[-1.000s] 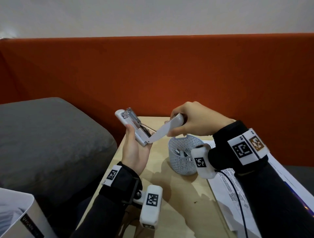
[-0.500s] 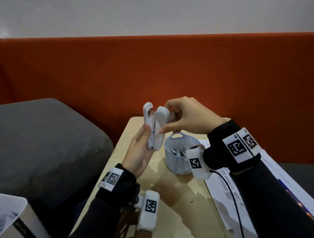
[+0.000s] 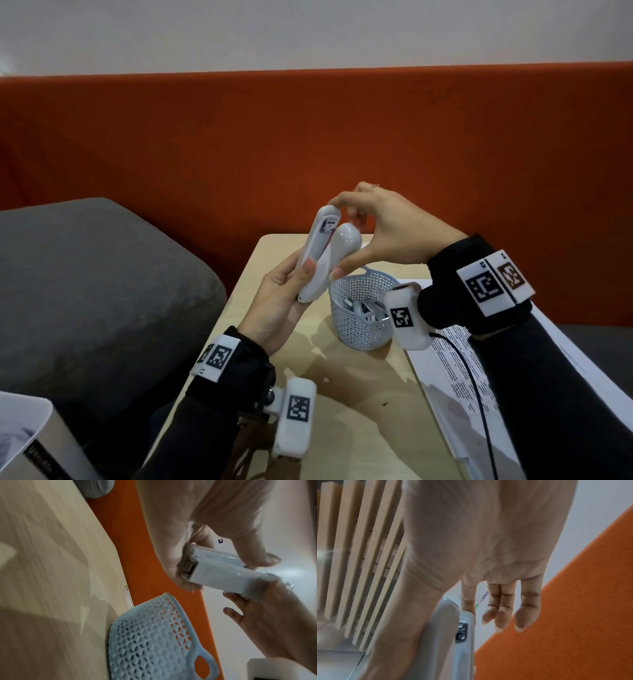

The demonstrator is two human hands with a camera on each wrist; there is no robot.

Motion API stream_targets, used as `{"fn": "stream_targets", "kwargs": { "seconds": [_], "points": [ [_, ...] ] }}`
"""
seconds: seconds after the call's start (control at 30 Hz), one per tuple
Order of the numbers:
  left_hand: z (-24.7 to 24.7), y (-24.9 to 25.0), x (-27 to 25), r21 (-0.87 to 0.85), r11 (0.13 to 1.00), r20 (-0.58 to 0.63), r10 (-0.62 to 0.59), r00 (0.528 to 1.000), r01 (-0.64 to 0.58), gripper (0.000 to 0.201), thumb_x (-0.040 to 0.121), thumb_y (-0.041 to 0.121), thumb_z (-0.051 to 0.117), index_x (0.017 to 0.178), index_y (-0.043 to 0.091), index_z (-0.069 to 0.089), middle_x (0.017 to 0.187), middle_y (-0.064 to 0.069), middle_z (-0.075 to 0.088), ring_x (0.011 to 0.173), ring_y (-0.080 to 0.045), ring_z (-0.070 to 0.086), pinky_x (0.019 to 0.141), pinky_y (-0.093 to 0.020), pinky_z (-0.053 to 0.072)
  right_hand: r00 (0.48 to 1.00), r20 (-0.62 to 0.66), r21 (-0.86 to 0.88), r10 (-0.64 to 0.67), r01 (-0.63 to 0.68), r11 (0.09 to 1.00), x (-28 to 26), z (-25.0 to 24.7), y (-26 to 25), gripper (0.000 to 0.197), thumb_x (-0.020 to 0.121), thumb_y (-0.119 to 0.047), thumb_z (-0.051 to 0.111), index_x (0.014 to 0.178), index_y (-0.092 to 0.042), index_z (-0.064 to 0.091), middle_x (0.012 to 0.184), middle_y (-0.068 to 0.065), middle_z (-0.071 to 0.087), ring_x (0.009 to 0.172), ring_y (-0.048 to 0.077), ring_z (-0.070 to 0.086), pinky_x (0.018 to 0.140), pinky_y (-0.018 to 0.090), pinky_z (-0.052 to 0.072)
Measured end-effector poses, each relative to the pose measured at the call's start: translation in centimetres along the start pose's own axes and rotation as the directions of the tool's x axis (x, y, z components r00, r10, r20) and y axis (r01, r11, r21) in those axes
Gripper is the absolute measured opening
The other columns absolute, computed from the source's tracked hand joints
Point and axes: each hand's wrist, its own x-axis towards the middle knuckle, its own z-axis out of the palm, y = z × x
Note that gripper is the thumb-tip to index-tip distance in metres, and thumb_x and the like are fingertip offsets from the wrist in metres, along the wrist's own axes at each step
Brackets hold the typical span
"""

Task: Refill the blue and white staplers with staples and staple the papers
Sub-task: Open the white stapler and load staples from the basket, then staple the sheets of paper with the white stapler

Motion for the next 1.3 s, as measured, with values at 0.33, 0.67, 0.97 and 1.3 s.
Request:
{"fn": "stream_targets", "kwargs": {
  "seconds": [0.33,0.67,0.97,1.3],
  "points": [
    [1.5,0.9,-0.6,0.053,0.999,0.125,-0.001,0.992,-0.006,0.061,0.076,0.022,0.064,0.134,0.012,0.049,0.125,-0.015,0.066,0.115,-0.033,0.063,0.090,-0.027,0.052,0.987,-0.029,0.364,0.158,-0.137,0.921,-0.5,-0.8,-2.1,0.070,0.057,-0.065,0.080,0.103,-0.018,0.057,0.099,0.008,0.072,0.094,0.024,0.069,0.088,0.047,0.055],
    [5.2,2.1,-1.2,0.225,0.965,0.376,-0.216,0.901,0.137,0.056,0.079,0.039,0.059,0.128,0.011,0.057,0.119,-0.016,0.068,0.106,-0.033,0.068,0.088,-0.033,0.056,0.877,-0.121,0.655,0.465,-0.281,0.701,-7.8,-1.9,-1.7,0.045,0.076,-0.042,0.078,0.102,-0.010,0.059,0.096,0.010,0.071,0.093,0.025,0.073,0.081,0.040,0.060],
    [12.5,1.2,-0.5,0.653,0.757,0.406,-0.320,0.856,-0.026,0.035,0.089,0.022,0.066,0.121,0.009,0.063,0.116,-0.007,0.070,0.105,-0.021,0.067,0.087,-0.032,0.051,0.593,-0.122,0.862,0.796,-0.334,0.381,-20.3,-5.5,3.1,0.057,0.069,-0.066,0.063,0.089,-0.012,0.059,0.081,0.019,0.072,0.084,0.037,0.068,0.087,0.049,0.054],
    [20.8,-4.4,0.0,0.855,0.320,0.519,-0.518,0.680,-0.408,0.056,0.081,0.036,0.074,0.132,0.027,0.054,0.132,0.003,0.057,0.120,-0.014,0.051,0.102,-0.029,0.038,0.424,0.265,0.950,0.866,-0.270,-0.158,-26.7,-2.4,8.5,0.058,0.086,-0.066,0.047,0.088,-0.009,0.057,0.064,0.012,0.060,0.049,0.023,0.061,0.055,0.030,0.051]
  ]
}}
